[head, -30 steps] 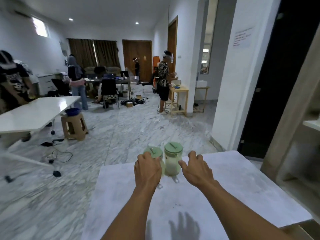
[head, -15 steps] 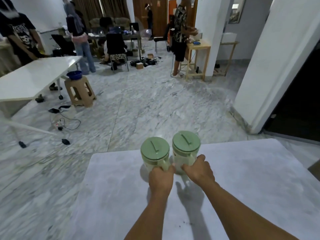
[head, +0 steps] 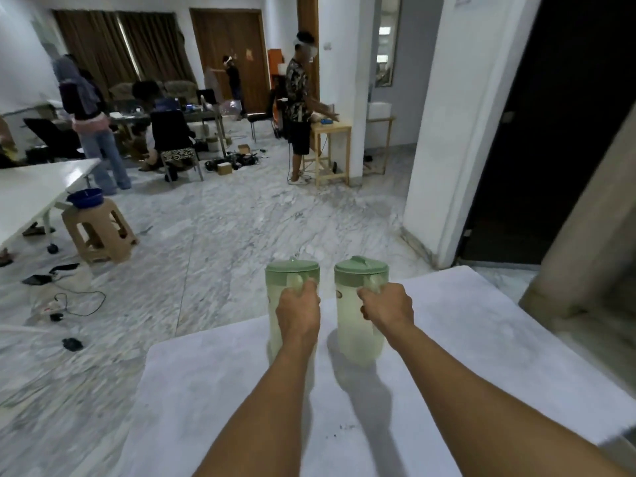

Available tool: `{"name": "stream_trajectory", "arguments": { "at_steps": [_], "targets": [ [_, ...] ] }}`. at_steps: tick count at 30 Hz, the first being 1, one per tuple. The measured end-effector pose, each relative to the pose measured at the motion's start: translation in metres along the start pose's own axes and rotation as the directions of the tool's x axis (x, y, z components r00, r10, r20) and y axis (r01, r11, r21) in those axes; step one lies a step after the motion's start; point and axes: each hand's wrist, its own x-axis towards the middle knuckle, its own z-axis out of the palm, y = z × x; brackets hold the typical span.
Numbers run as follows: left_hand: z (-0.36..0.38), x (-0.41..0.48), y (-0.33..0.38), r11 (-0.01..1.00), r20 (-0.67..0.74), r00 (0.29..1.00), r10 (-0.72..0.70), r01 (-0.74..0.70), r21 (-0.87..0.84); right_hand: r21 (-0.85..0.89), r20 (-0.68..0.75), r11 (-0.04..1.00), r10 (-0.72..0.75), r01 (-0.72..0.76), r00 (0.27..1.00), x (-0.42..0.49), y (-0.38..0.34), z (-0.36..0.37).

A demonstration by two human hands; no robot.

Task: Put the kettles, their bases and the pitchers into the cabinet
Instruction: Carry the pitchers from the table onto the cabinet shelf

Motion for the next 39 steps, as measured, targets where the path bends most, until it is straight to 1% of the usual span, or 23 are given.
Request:
{"name": "stream_trajectory", "arguments": {
  "at_steps": [4,6,9,12,14,17,21,24,26,28,32,35,37,39],
  "targets": [
    [0.007,-0.066,0.034,0.984,0.141,0.974,0.177,-0.172,-0.049,0.148,-0.218,0.987,-0.033,0.067,0.975,-0.059,-0.006,-0.08],
    [0.013,-0.11,0.05,0.965,0.219,0.941,0.258,-0.241,-0.101,0.214,-0.337,0.971,-0.03,0.108,0.941,-0.092,0.002,-0.123],
    [0.031,-0.177,0.07,0.939,0.326,0.883,0.336,-0.29,-0.184,0.28,-0.499,0.951,0.025,0.134,0.866,-0.141,0.019,-0.188],
    [0.055,-0.254,0.09,0.919,0.458,0.8,0.386,-0.292,-0.265,0.284,-0.652,0.944,0.063,0.167,0.756,-0.192,0.043,-0.263],
    [0.072,-0.302,0.101,0.904,0.521,0.744,0.418,-0.284,-0.318,0.285,-0.736,0.936,0.078,0.205,0.672,-0.225,0.057,-0.31],
    [0.095,-0.383,0.112,0.892,0.635,0.628,0.449,-0.265,-0.367,0.252,-0.84,0.937,0.086,0.244,0.535,-0.276,0.085,-0.383],
    [0.136,-0.483,0.118,0.873,0.73,0.481,0.485,-0.224,-0.433,0.232,-0.92,0.941,0.129,0.247,0.371,-0.332,0.126,-0.469],
    [0.172,-0.556,0.121,0.877,0.776,0.409,0.48,-0.228,-0.422,0.247,-0.942,0.924,0.159,0.293,0.295,-0.363,0.165,-0.531],
    [0.196,-0.606,0.123,0.864,0.791,0.349,0.502,-0.249,-0.438,0.268,-0.945,0.91,0.183,0.317,0.272,-0.383,0.194,-0.571],
    [0.223,-0.656,0.123,0.848,0.796,0.298,0.527,-0.251,-0.467,0.27,-0.946,0.915,0.195,0.299,0.257,-0.405,0.218,-0.61],
    [0.275,-0.734,0.12,0.83,0.81,0.221,0.544,-0.285,-0.48,0.257,-0.953,0.931,0.199,0.258,0.228,-0.427,0.267,-0.689],
    [0.304,-0.768,0.122,0.831,0.818,0.205,0.538,-0.293,-0.473,0.277,-0.948,0.929,0.224,0.245,0.225,-0.424,0.291,-0.733],
    [0.326,-0.779,0.123,0.833,0.816,0.216,0.537,-0.291,-0.471,0.27,-0.945,0.934,0.211,0.234,0.251,-0.412,0.305,-0.754],
    [0.345,-0.781,0.124,0.823,0.807,0.226,0.545,-0.327,-0.464,0.265,-0.94,0.931,0.192,0.25,0.281,-0.394,0.316,-0.767]
  ]
}}
